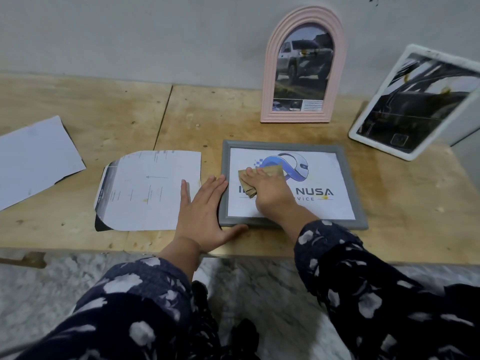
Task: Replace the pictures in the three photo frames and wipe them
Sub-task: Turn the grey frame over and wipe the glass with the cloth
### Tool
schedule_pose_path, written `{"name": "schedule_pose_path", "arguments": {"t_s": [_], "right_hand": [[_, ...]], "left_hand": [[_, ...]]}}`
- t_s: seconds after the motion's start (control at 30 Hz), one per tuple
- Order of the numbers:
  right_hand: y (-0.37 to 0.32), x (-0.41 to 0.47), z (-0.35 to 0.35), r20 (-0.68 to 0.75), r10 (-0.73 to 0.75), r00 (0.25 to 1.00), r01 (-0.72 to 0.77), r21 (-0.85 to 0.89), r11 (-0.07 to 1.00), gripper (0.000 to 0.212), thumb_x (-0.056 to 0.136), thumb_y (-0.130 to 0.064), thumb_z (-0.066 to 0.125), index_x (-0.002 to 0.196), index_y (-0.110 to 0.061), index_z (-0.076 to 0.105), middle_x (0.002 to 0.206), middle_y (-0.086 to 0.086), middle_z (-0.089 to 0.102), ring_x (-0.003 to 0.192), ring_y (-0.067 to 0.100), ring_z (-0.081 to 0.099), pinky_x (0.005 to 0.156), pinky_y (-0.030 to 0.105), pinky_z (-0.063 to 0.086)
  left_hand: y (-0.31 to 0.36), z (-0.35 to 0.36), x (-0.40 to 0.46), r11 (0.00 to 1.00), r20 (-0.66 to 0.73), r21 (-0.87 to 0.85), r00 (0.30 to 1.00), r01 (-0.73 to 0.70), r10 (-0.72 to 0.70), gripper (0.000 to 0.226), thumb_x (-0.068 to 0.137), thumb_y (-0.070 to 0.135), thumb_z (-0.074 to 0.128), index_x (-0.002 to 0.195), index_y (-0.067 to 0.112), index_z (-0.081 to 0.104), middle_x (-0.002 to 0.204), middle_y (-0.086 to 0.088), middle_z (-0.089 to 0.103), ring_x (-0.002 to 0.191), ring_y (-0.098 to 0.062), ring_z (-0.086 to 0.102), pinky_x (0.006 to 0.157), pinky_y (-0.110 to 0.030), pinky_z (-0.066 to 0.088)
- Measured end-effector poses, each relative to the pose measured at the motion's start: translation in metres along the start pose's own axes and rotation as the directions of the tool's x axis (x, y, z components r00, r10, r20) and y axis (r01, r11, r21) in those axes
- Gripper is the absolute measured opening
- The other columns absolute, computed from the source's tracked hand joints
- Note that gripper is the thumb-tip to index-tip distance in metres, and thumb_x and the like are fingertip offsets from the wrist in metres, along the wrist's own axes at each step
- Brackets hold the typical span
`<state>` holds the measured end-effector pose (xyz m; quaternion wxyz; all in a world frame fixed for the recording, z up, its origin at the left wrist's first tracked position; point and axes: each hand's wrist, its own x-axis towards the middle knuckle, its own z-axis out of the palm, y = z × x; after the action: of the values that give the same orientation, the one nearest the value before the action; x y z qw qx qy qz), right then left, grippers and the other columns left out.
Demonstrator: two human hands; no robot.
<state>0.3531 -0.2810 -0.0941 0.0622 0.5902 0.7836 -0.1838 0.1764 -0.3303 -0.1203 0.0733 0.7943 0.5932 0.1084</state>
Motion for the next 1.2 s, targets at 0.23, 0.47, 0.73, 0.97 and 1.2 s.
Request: {"name": "schedule_pose_path", "arguments": {"t_s": [0.23, 0.47, 0.73, 0.97, 1.2], "right_hand": [[-0.006, -0.038, 0.006, -0.025, -0.080, 0.996, 0.081, 0.034, 0.996, 0.069, 0.090, 0.006, 0.036, 0.152, -0.021, 0.020, 0.160, -0.001, 0.015, 0.148, 0.015, 0.013, 0.116, 0.029, 0.009], [-0.003, -0.051, -0.023, 0.131, -0.021, 0.991, -0.007, 0.204, 0.979, 0.041, 0.096, -0.009, 0.043, 0.132, -0.024, 0.058, 0.140, -0.002, 0.053, 0.127, 0.019, 0.047, 0.103, 0.027, 0.032], [0.019, 0.007, -0.077, -0.188, 0.282, 0.941, -0.181, 0.423, 0.888, 0.046, 0.083, 0.009, 0.048, 0.112, -0.018, 0.070, 0.107, 0.002, 0.069, 0.086, 0.016, 0.059, 0.071, 0.024, 0.049], [0.011, 0.026, -0.010, -0.122, 0.232, 0.965, -0.218, 0.119, 0.969, 0.071, 0.083, 0.009, 0.044, 0.148, -0.018, 0.033, 0.158, 0.002, 0.024, 0.145, 0.018, 0.021, 0.115, 0.034, 0.024], [0.010, -0.013, 0.010, -0.242, 0.058, 0.969, 0.056, 0.438, 0.897, 0.056, 0.082, -0.020, 0.031, 0.127, -0.006, 0.060, 0.133, 0.008, 0.058, 0.126, 0.013, 0.047, 0.107, 0.004, 0.014]], "left_hand": [[0.001, 0.000, -0.001, 1.000, -0.014, 0.017, 1.000, -0.006, 0.006, 0.105, 0.068, 0.089, 0.034, 0.147, 0.020, 0.035, 0.155, 0.009, 0.030, 0.146, -0.009, 0.016, 0.115, -0.058, -0.008], [0.000, 0.000, -0.003, 1.000, -0.002, 0.017, 1.000, -0.013, 0.013, 0.105, 0.070, 0.089, 0.030, 0.148, 0.019, 0.035, 0.155, 0.006, 0.032, 0.146, -0.011, 0.017, 0.114, -0.060, -0.007], [-0.001, 0.000, 0.001, 1.000, 0.000, -0.025, 1.000, -0.005, 0.005, 0.109, 0.067, 0.093, 0.031, 0.150, 0.023, 0.028, 0.158, 0.009, 0.023, 0.148, -0.008, 0.008, 0.113, -0.056, -0.017], [-0.001, 0.000, 0.003, 0.999, 0.003, -0.033, 1.000, 0.012, -0.012, 0.110, 0.064, 0.092, 0.033, 0.151, 0.025, 0.025, 0.158, 0.012, 0.020, 0.147, -0.004, 0.003, 0.114, -0.056, -0.016], [-0.001, 0.003, 0.001, 0.999, -0.007, -0.033, 1.000, -0.013, 0.012, 0.106, 0.066, 0.090, 0.037, 0.148, 0.021, 0.034, 0.155, 0.009, 0.029, 0.147, -0.007, 0.014, 0.114, -0.058, -0.012]]}}
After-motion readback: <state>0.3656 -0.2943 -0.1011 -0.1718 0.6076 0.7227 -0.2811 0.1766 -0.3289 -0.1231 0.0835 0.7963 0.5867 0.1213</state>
